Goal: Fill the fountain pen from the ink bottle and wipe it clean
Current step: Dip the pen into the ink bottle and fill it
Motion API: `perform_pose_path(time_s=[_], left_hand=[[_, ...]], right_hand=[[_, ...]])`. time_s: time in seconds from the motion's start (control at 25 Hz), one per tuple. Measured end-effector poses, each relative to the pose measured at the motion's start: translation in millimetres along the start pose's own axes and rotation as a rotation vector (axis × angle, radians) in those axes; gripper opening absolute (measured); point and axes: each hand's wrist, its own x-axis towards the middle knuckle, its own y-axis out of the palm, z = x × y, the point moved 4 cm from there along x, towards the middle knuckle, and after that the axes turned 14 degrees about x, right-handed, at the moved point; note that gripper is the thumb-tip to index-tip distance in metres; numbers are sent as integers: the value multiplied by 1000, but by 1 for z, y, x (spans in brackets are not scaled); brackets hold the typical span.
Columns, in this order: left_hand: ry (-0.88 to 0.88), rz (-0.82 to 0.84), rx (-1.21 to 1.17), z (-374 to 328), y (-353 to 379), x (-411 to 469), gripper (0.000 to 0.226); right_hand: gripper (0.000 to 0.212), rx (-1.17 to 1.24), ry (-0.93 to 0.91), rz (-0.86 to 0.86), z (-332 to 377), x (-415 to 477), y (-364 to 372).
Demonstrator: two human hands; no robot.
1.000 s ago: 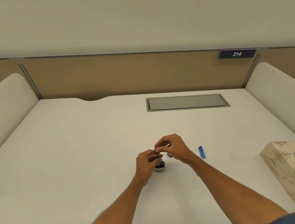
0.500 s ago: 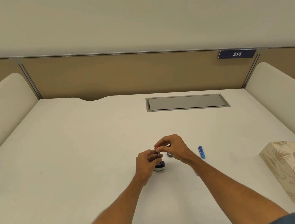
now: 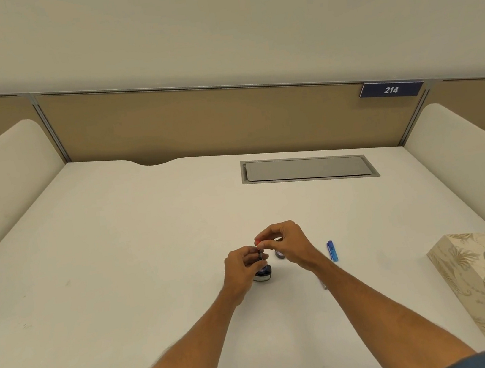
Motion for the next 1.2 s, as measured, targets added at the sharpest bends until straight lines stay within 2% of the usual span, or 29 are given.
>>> perform_pose_path(time_s=[1.2], left_hand=[[6,3,34,0,0,0,26]], right_hand=[[8,-11,-5,17,0,0,2]])
